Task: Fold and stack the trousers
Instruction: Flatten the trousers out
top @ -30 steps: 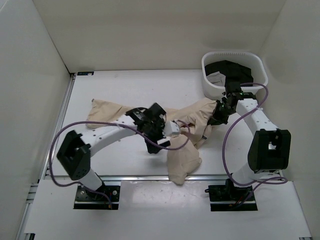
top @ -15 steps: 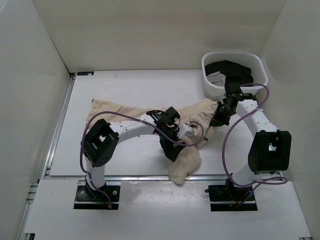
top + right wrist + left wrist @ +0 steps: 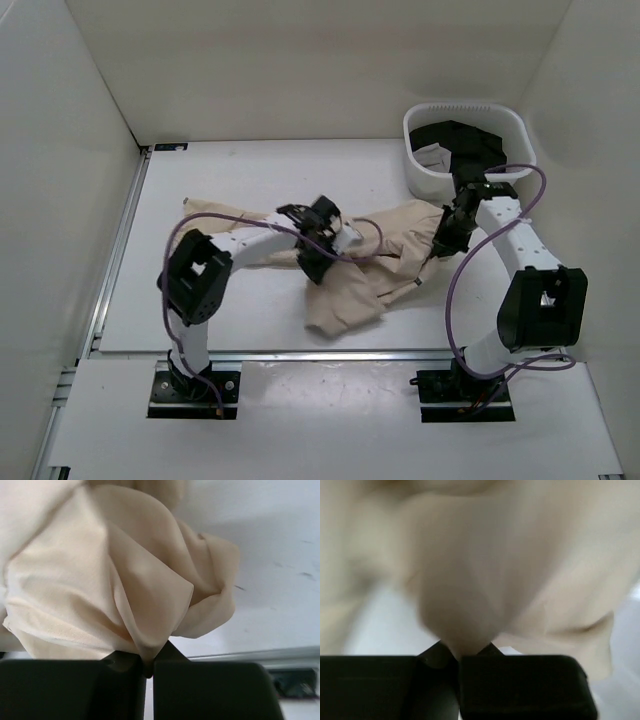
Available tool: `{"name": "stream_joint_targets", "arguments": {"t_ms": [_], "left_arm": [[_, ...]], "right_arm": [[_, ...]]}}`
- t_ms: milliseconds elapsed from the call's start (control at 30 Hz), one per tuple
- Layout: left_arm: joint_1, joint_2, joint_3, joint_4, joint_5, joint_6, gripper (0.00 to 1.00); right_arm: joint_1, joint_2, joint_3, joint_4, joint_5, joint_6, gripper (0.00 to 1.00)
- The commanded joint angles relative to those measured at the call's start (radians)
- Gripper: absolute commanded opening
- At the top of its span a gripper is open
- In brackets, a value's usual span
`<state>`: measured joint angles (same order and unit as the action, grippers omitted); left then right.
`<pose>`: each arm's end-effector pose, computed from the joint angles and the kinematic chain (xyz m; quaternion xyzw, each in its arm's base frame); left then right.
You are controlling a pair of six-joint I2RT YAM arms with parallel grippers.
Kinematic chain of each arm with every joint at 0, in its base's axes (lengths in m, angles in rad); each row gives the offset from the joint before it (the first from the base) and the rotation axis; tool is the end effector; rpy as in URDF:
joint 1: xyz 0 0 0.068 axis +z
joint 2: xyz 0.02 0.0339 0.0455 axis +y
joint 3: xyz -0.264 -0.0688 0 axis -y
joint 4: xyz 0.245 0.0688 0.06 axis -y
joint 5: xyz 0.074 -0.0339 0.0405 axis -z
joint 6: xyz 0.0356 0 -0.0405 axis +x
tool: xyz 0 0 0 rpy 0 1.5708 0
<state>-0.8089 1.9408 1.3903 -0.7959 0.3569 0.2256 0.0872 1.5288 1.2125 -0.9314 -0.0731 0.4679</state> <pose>0.2530 -0.2832 0.1779 0.5009 0.8402 -0.2006 0.0548 0.2938 0.0283 0.2542 0.1808 0.9696 0.0787 0.1447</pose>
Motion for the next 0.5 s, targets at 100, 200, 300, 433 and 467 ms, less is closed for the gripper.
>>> {"name": "stream_joint_targets", "arguments": {"t_ms": [100,200,300,433,467], "left_arm": [[0.362,-0.379,-0.016,-0.063,-0.697,0.298,0.14],[0.473,-0.494,-0.026,-0.063,-0.775,0.395,0.14],[0.508,-0.578,-0.054,-0.078,-0.834,0.445,0.14],[0.557,-0.643,-0.085,-0.088,-0.970,0.501,0.14],[0.582,-0.654,-0.076,-0.088,-0.984,0.517,0.14]], "right_arm": [[-0.009,-0.099,0.235,-0.293,0.291,-0.070,0.00],[-0.009,-0.142,0.309,-0.345,0.282,-0.095,0.00],[-0.009,-0.166,0.364,-0.391,0.219,-0.117,0.00],[-0.009,-0.176,0.481,-0.497,0.207,-0.153,0.00],[-0.009,-0.176,0.516,-0.521,0.207,-0.153,0.00]]}}
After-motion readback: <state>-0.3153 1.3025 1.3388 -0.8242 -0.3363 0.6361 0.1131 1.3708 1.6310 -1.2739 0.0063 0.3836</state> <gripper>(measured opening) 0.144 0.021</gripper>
